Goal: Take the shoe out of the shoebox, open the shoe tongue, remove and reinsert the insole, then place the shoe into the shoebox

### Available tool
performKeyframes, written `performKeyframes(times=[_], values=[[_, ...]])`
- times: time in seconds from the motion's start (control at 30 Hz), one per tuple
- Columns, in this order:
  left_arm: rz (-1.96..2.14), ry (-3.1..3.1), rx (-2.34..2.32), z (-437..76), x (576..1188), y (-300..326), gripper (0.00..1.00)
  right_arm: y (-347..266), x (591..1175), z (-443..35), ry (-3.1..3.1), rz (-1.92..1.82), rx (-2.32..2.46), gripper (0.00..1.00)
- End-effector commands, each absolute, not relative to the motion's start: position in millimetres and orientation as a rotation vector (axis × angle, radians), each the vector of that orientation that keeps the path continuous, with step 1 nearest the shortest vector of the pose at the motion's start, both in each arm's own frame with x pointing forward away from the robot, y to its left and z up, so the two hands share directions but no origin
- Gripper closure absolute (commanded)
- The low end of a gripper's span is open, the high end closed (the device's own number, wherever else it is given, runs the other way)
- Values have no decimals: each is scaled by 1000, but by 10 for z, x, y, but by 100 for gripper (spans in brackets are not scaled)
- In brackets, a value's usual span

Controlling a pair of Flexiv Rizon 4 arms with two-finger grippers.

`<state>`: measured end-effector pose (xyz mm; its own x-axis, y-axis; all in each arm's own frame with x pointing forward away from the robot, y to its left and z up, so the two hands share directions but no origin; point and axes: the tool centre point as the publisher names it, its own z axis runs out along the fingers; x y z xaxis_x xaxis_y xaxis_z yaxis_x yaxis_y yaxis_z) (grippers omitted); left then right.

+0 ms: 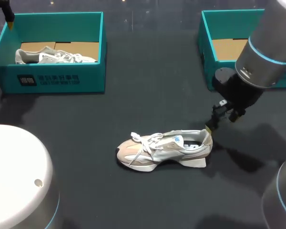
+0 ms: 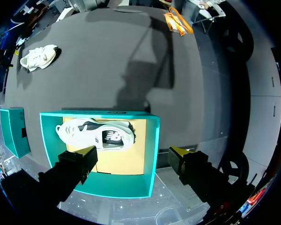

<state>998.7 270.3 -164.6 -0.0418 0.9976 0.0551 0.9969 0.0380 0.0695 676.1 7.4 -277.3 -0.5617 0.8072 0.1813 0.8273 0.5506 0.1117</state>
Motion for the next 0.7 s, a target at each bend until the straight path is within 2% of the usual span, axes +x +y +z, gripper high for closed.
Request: performKeyframes(times=[0.03,0.23,0.7], values=[[140,2256,2171,-1639,9986,2709,0,-196,6616,-2747,-2640,-871,-1140,0],[140,2256,2171,-1639,9986,2709,0,-367,6561,-2774,-2737,-1108,-756,0],[140,2256,2171,-1639,9986,2709,0,-405,6576,-2817,-2729,-1127,-733,0]])
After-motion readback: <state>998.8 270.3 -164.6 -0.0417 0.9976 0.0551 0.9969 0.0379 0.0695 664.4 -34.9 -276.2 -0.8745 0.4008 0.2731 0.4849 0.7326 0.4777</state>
